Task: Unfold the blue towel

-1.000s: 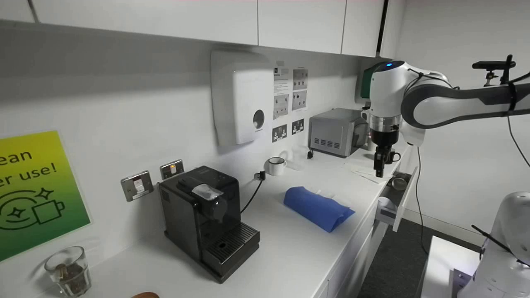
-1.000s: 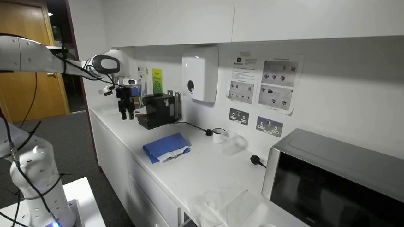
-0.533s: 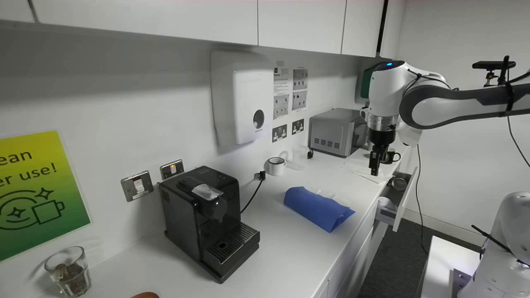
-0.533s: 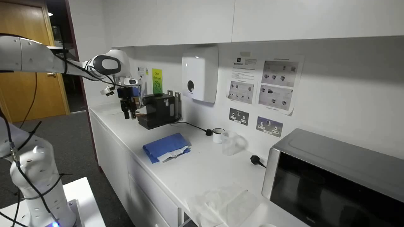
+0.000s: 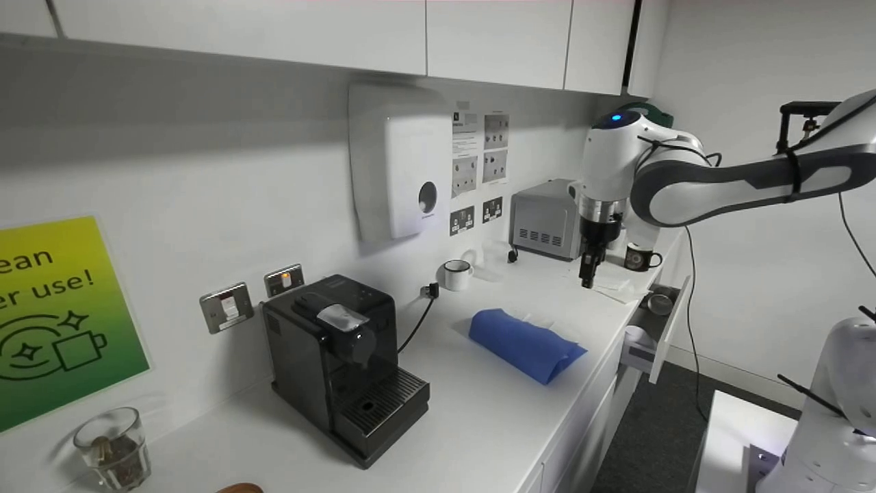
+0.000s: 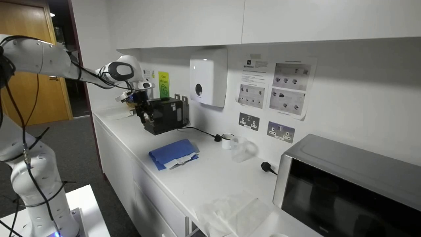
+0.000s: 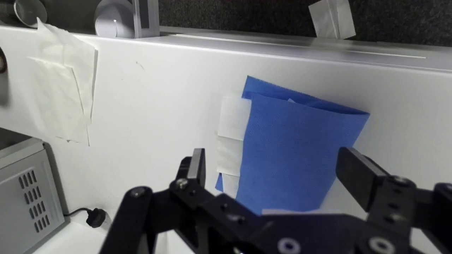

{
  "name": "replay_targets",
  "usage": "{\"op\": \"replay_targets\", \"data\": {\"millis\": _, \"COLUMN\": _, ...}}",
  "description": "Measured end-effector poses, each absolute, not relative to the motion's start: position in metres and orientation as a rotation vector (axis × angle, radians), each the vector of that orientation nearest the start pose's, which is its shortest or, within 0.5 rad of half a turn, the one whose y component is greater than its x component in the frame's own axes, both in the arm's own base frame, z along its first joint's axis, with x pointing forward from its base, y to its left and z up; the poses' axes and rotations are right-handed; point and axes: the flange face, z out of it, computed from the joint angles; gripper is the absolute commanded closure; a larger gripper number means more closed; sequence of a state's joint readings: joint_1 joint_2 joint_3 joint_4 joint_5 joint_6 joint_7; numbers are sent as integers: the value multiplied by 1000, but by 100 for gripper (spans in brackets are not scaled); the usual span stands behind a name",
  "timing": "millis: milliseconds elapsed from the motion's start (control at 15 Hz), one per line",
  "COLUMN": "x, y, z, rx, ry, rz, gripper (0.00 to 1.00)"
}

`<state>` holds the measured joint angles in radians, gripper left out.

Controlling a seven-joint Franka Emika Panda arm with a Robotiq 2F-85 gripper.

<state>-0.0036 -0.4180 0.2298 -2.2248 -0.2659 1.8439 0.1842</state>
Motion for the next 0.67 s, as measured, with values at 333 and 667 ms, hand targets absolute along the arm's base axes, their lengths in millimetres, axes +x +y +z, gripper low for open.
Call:
{"op": "replay_targets", "data": {"millis": 333, "x": 470, "y": 120, "z": 535, "rx": -3457, "ry": -277, "rz": -141, "gripper": 0}}
{"op": "replay_targets", "data": {"millis": 667, "x": 520, "y": 147, "z": 529, "rx": -3408, "ry": -296, "rz": -134, "gripper": 0}}
